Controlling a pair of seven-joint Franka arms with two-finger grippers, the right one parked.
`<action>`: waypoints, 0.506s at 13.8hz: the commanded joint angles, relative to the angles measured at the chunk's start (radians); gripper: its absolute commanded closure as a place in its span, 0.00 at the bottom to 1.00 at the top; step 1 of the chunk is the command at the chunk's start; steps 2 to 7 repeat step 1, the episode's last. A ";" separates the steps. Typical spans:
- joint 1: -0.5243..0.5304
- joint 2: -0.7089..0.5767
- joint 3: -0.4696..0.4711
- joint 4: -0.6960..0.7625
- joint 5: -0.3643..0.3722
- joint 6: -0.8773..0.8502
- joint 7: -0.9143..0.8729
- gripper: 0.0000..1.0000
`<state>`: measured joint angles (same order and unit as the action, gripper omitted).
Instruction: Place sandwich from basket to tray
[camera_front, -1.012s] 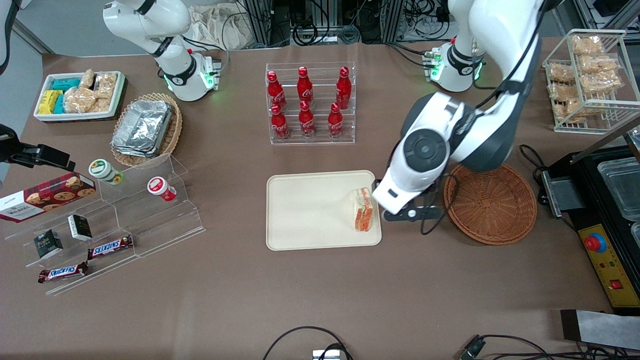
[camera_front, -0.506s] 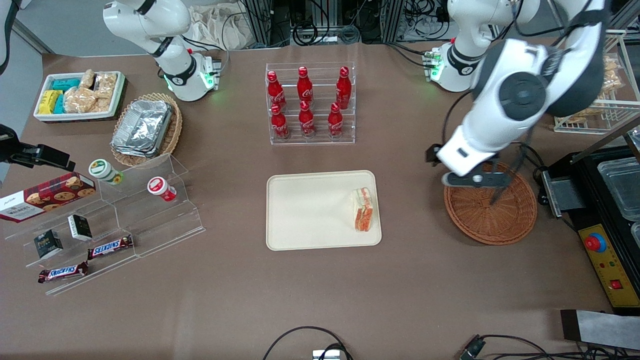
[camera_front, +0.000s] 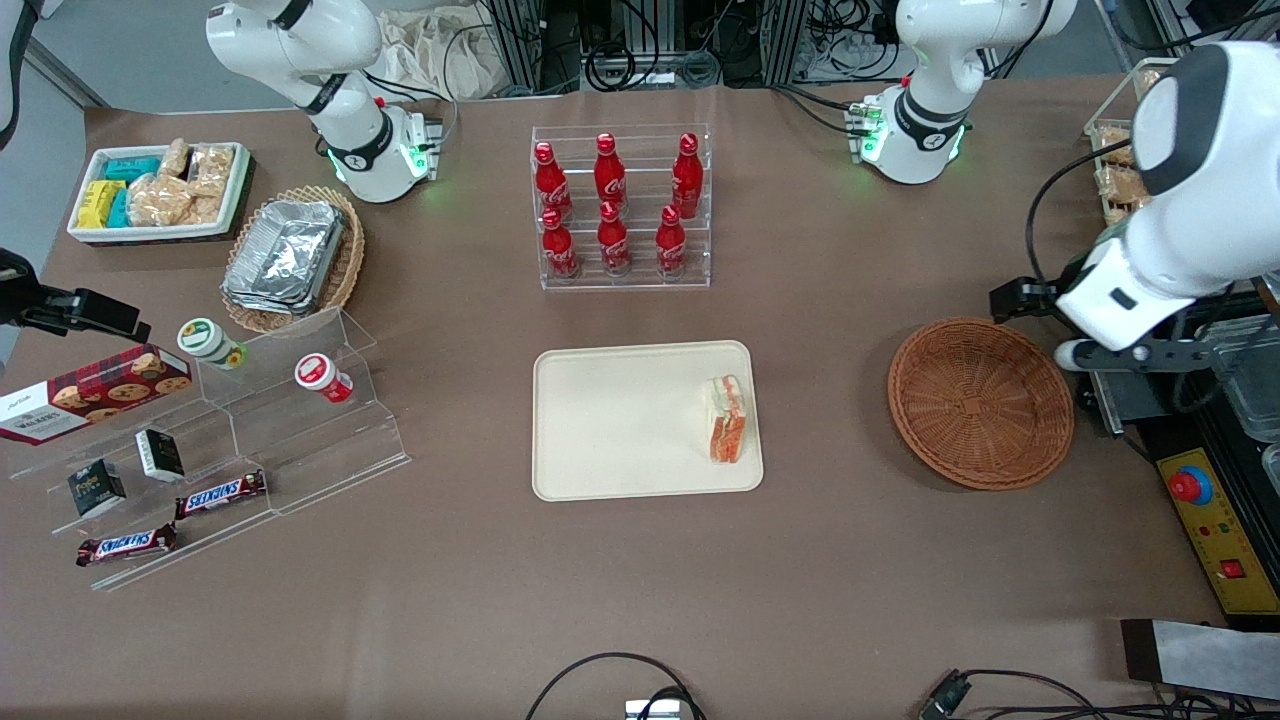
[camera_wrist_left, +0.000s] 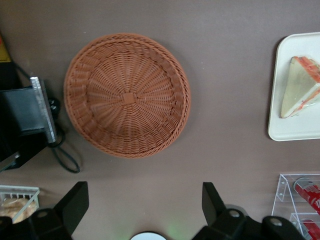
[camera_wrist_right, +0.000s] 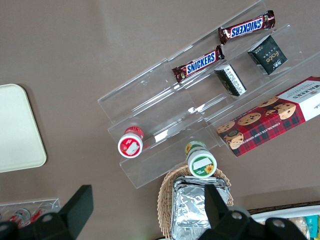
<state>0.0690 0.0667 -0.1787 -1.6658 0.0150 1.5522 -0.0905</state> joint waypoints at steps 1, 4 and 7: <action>0.003 0.074 -0.007 0.158 0.007 -0.084 -0.035 0.00; 0.003 0.074 -0.007 0.158 0.007 -0.084 -0.035 0.00; 0.003 0.074 -0.007 0.158 0.007 -0.084 -0.035 0.00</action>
